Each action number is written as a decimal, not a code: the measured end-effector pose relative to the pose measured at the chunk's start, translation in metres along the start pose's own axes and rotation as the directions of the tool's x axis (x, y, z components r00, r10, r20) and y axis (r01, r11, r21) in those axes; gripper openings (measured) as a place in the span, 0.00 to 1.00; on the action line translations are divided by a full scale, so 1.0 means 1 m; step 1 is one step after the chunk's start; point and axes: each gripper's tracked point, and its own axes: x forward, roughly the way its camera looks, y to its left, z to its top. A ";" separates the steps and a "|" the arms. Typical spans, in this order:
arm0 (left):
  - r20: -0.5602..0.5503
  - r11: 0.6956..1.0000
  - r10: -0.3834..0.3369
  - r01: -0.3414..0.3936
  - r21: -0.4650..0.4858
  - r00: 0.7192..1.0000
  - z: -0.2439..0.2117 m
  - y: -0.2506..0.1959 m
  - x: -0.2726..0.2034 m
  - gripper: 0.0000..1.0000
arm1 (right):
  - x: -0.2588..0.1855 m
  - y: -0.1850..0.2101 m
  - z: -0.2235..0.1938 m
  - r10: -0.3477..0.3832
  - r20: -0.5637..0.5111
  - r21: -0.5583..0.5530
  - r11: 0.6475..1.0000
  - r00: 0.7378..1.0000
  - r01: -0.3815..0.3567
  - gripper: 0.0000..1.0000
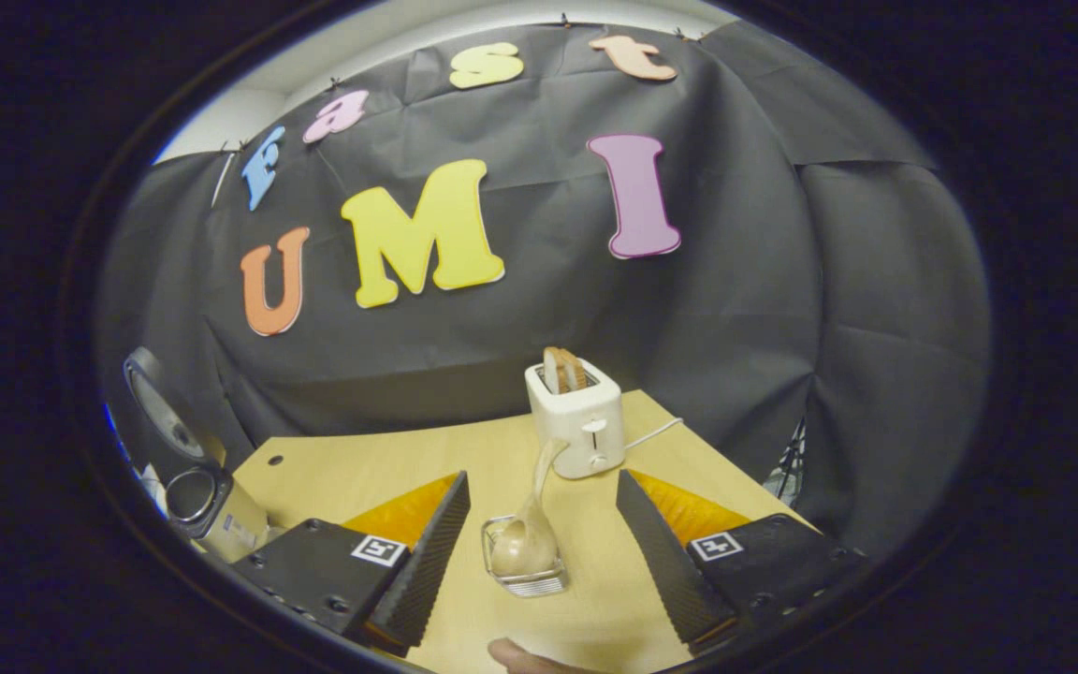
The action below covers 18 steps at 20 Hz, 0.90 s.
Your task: Close the left gripper, press the button to open the rice cooker; take a wooden spoon from the chopstick holder with the right hand, scoop a spoonful of rice and pour it into the rice cooker, then put the wooden spoon back into the chopstick holder.
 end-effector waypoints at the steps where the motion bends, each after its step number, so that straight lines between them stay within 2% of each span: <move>1: 0.001 1.000 -0.011 0.011 -0.005 1.000 0.005 0.000 -0.002 0.98 | -0.011 -0.008 0.001 -0.013 0.016 -0.010 1.000 1.000 0.013 0.94; 2: 0.005 0.999 -0.029 0.029 -0.017 1.000 0.013 -0.001 -0.004 0.98 | -0.023 -0.016 0.002 -0.033 0.033 -0.023 0.999 0.999 0.034 0.89; 3: 0.010 0.998 -0.049 0.050 -0.030 0.999 0.021 -0.003 -0.005 0.98 | -0.035 -0.023 0.002 -0.046 0.054 -0.040 0.998 0.998 0.048 0.94; 6: 0.008 0.992 -0.108 0.109 -0.071 0.994 0.046 -0.002 -0.003 0.98 | -0.070 -0.039 -0.004 -0.078 0.124 -0.097 0.991 0.989 0.090 0.94; 8: 0.009 0.993 -0.099 0.099 -0.063 0.995 0.064 0.014 0.001 0.98 | -0.093 -0.038 -0.009 -0.072 0.174 -0.076 0.993 0.982 0.087 0.94; 11: 0.047 0.998 -0.048 0.050 -0.049 0.998 0.098 0.039 0.016 0.98 | -0.123 -0.029 -0.027 -0.024 0.197 -0.055 0.998 0.980 0.036 0.95; 12: 0.054 0.997 -0.043 0.046 -0.063 0.998 0.108 0.045 0.023 0.98 | -0.128 -0.028 -0.031 -0.018 0.194 -0.054 0.998 0.981 0.030 0.95; 13: 0.063 0.996 -0.039 0.044 -0.083 0.997 0.121 0.048 0.031 0.99 | -0.131 -0.026 -0.035 -0.009 0.192 -0.056 0.998 0.981 0.020 0.90; 14: 0.081 0.994 -0.036 0.044 -0.099 0.996 0.134 0.053 0.039 0.99 | -0.134 -0.024 -0.038 0.000 0.190 -0.056 0.998 0.982 0.011 0.95; 16: 0.126 0.992 -0.060 0.073 -0.098 0.990 0.160 0.055 0.059 0.98 | -0.139 -0.024 -0.040 0.005 0.193 -0.046 0.999 0.981 0.004 0.95; 18: 0.160 0.995 -0.042 0.056 -0.080 0.986 0.174 0.069 0.082 0.98 | -0.140 -0.027 -0.045 0.006 0.188 -0.026 1.000 0.982 -0.001 0.95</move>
